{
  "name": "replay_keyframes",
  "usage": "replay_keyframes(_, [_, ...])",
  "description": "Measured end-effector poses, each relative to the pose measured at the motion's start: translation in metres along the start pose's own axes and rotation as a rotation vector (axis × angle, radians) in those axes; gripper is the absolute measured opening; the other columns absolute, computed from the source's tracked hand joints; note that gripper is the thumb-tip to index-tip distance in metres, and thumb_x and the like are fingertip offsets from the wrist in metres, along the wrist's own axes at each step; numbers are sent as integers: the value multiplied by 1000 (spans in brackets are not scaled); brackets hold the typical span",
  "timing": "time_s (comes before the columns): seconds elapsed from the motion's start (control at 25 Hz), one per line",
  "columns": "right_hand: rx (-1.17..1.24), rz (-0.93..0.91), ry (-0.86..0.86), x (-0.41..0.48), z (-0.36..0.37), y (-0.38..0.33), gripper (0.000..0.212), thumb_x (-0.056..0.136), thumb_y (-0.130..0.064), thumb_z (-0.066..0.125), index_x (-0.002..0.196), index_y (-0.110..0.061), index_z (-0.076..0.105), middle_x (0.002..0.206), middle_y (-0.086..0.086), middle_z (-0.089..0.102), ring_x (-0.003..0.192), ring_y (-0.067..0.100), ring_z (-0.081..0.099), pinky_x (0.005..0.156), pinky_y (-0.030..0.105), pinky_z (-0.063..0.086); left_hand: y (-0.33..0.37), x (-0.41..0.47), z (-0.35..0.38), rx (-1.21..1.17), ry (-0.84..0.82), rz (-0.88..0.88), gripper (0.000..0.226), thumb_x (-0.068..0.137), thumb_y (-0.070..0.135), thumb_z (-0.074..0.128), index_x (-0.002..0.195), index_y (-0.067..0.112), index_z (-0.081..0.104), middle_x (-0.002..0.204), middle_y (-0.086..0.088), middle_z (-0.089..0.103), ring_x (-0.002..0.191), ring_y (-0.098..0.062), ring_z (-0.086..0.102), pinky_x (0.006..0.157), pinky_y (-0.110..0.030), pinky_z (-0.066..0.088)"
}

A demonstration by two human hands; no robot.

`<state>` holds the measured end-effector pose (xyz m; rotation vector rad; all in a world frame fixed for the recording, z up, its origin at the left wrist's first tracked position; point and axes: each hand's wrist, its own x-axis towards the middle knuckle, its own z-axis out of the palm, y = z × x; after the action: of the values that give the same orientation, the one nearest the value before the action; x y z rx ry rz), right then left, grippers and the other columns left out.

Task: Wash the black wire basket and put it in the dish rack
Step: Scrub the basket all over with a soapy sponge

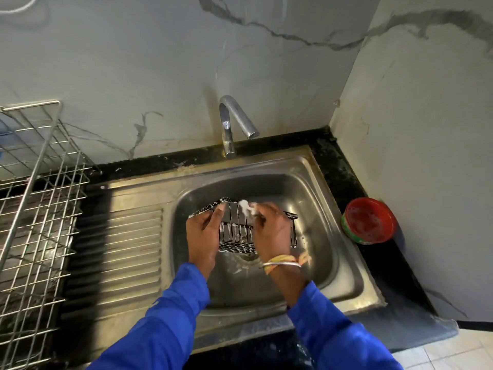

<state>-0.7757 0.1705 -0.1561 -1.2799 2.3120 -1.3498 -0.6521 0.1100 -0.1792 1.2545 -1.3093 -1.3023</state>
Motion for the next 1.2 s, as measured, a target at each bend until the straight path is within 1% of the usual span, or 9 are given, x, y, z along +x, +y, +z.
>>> replay_keyframes(0.16, [98,-201,-139,-5,6,-29,37,74,14,54,99,-5,74,96,8,66,87,18,63,86,23,51,4,5,8,-35,44,-24,51,85,34,74,66,-9,54,63,-8,39,60,-18,32,55,-34,27])
replay_keyframes(0.28, [7,-21,-129,13,-2,-6,31,81,11,54,102,-4,73,100,9,67,92,22,64,89,34,53,8,10,10,-10,85,-42,41,92,23,74,62,7,53,62,-6,34,58,-18,26,54,-32,24])
replay_keyframes(0.36, [-9,17,-155,21,-2,-22,31,83,9,51,105,-2,71,104,12,65,96,25,62,92,32,50,10,14,15,-16,98,-44,36,92,23,73,64,11,56,62,-6,39,61,-20,32,56,-33,28])
replay_keyframes(0.52, [28,-382,-187,-8,-3,-22,37,69,10,46,93,0,72,90,11,65,82,24,64,83,25,50,17,25,12,-64,171,-50,31,93,21,71,70,7,55,62,-4,37,61,-17,31,56,-33,28])
replay_keyframes(0.68, [25,-57,-129,23,1,-15,32,74,11,54,99,0,72,97,12,65,85,26,65,87,26,51,17,25,21,2,153,-30,40,94,19,71,62,8,50,53,0,32,52,-13,26,49,-26,23])
replay_keyframes(0.88, [110,-277,-171,1,-6,-5,32,80,-3,47,96,-7,74,94,8,64,84,22,63,82,27,52,12,30,16,-70,148,-32,39,92,24,71,69,-6,58,67,-8,45,64,-21,36,56,-32,33])
replay_keyframes(1.0, [25,105,-73,26,-14,24,30,77,6,57,95,-10,76,96,8,67,84,22,65,86,29,51,10,30,13,-108,204,-37,41,84,31,78,72,-2,57,71,-9,40,65,-24,29,59,-40,25])
replay_keyframes(1.04, [31,120,-69,29,-9,12,29,78,5,57,96,-10,75,96,9,67,86,23,65,87,30,51,13,27,16,-116,229,-45,38,81,33,78,74,2,58,70,-9,39,64,-24,28,59,-40,24])
replay_keyframes(1.2, [155,-243,-207,-2,2,-21,25,75,2,58,92,-7,74,95,9,67,87,21,64,86,27,52,15,31,18,-128,294,-47,39,75,37,78,68,7,55,67,-9,40,65,-22,34,60,-38,31])
